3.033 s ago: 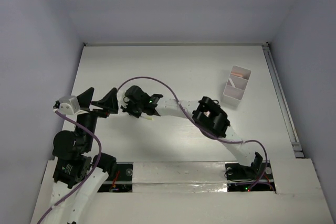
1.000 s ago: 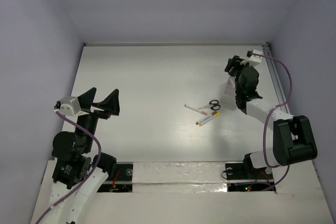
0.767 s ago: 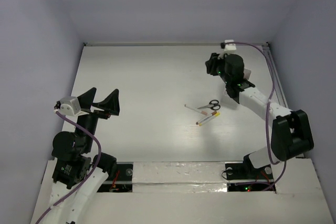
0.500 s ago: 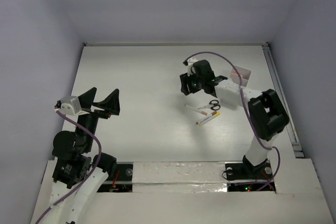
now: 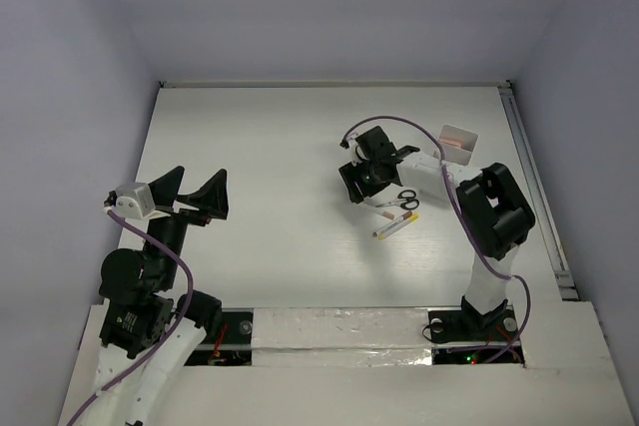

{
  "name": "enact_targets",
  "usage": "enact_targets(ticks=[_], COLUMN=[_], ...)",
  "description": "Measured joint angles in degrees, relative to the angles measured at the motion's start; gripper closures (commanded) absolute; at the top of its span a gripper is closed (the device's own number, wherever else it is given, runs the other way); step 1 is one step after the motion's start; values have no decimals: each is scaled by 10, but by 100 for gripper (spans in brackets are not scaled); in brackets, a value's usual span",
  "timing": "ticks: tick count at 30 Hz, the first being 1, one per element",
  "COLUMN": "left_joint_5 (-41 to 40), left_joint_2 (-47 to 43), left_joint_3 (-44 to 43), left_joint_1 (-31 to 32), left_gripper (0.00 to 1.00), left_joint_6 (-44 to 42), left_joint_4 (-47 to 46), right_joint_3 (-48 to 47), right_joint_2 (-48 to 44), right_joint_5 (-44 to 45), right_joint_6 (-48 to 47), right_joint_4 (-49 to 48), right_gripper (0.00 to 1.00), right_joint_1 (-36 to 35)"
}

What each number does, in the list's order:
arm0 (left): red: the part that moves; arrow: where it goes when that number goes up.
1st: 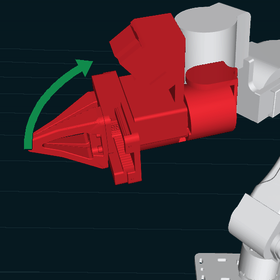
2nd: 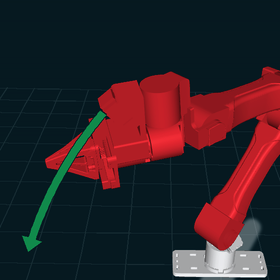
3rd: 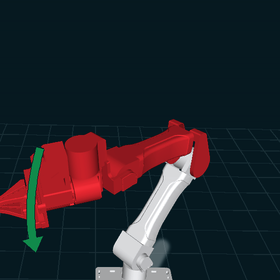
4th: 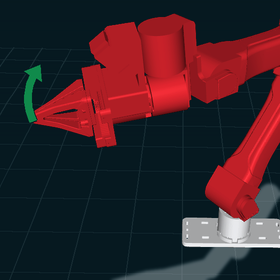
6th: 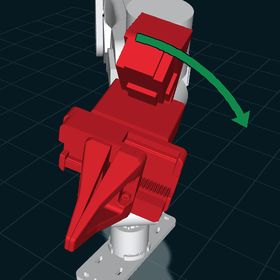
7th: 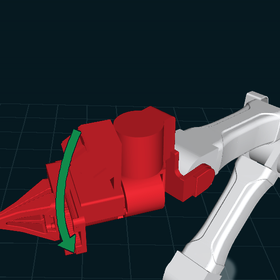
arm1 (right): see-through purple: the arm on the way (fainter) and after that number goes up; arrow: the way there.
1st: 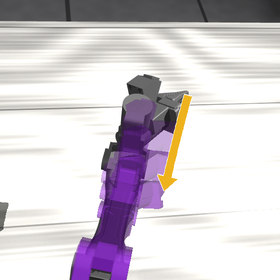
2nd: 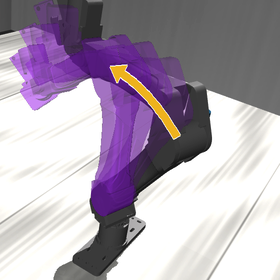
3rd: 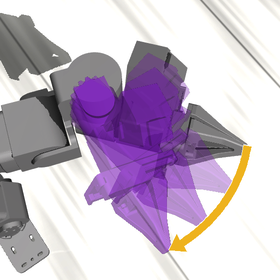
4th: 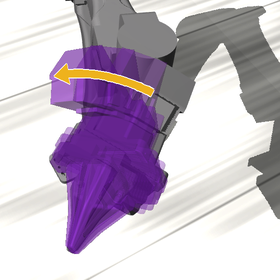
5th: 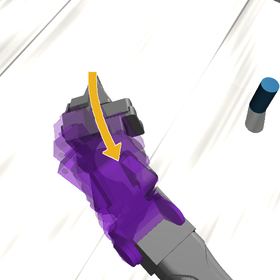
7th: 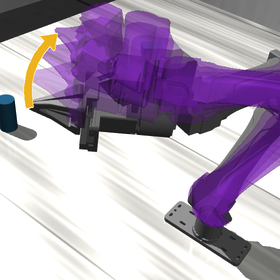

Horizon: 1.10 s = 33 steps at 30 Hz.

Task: Sort the stationery into containers
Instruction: Pick up the pen from the center of the board.

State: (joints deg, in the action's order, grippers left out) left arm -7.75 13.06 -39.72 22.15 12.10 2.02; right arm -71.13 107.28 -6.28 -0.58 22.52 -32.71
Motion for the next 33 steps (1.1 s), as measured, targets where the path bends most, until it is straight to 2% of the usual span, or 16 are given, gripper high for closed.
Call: enact_targets(ticks=[7, 8, 10, 11, 13, 20, 27, 33], left_joint_5=[1, 1, 2, 2, 2, 2, 2, 2], left_joint_2=[0, 0, 0, 0, 0, 0, 0, 0], left_joint_3=[0, 0, 0, 0, 0, 0, 0, 0], left_joint_1=[0, 0, 0, 0, 0, 0, 0, 0], left_gripper=[1, 1, 1, 1, 1, 1, 1, 1], left_joint_6=[0, 0, 0, 0, 0, 0, 0, 0], left_joint_4=[0, 0, 0, 0, 0, 0, 0, 0], right_joint_3=[-9, -13, -18, -21, -26, -39, -28, 46], right_joint_2=[16, 20, 24, 26, 30, 37, 15, -146], right_joint_5=[3, 6, 13, 16, 24, 46, 82, 163], right_joint_6=[-9, -11, -12, -14, -16, -18, -14, 12], right_joint_4=[16, 16, 17, 18, 20, 26, -2, -136], right_gripper=[48, 54, 59, 68, 80, 99, 100, 100], right_joint_1=[-13, -16, -19, -21, -24, -40, -45, -30])
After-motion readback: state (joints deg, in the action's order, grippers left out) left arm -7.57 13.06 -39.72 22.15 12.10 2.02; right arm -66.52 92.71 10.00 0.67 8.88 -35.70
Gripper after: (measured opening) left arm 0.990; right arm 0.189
